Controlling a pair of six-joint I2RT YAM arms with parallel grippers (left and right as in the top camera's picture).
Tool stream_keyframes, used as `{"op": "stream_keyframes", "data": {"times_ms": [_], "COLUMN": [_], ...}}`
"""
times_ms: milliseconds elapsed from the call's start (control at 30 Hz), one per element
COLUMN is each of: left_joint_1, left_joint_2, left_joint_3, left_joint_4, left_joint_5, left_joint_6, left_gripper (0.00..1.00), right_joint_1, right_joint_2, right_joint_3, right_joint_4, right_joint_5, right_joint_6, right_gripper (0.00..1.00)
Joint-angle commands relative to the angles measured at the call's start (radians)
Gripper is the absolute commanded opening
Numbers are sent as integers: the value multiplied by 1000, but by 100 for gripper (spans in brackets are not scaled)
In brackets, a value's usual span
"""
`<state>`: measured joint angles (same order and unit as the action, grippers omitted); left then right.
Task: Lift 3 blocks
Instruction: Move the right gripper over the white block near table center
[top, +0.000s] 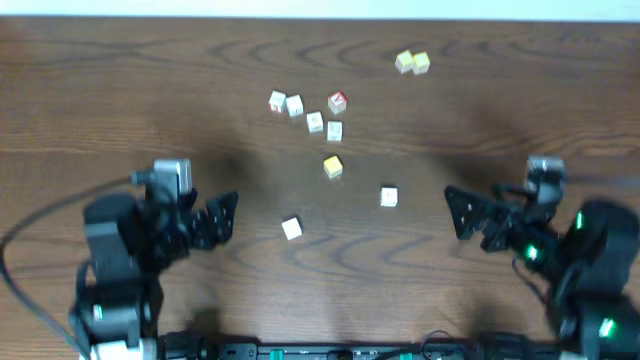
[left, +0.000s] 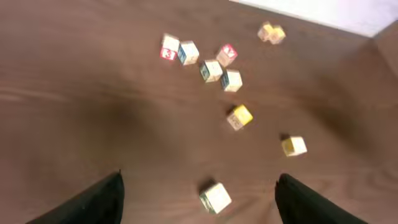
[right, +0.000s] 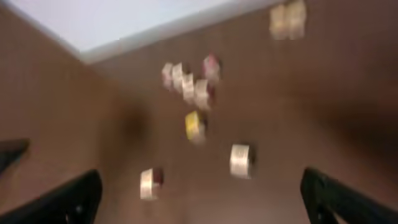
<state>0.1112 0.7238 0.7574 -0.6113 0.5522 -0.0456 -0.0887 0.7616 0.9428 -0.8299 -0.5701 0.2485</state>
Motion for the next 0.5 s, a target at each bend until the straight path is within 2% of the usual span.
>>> {"op": "stream_keyframes", "data": {"times_ms": [0, 100, 167, 233, 300, 367, 467], "left_joint_1": [3, 8, 19, 30, 29, 29, 29], "left_joint_2": [155, 224, 273, 351, 436, 486, 509], "left_joint_3": [107, 131, 174, 267, 382, 449, 465], "left_joint_4": [-51, -68, -144, -285, -420, -466, -454], "left_joint_5": [125, 80, -32, -121, -188, -202, -195], "left_joint_6": [35, 16, -92, -101, -84, -84, -118], "left_gripper": [78, 78, 78, 78, 78, 78, 78], "right_joint_1": [10, 11, 25, 92, 214, 317, 438], "right_joint_2": [194, 303, 353, 420, 491, 560, 679], "right_joint_3": [184, 246, 248, 251, 253, 253, 253], "right_joint_4": [-116, -137, -98, -134, -210, -251, -237], "right_joint_5": [-137, -309, -362, -178, 150, 335, 460], "right_joint_6": [-155, -122, -110, -63, 3, 60, 134], "right_gripper": [99, 99, 99, 99, 99, 99, 99]}}
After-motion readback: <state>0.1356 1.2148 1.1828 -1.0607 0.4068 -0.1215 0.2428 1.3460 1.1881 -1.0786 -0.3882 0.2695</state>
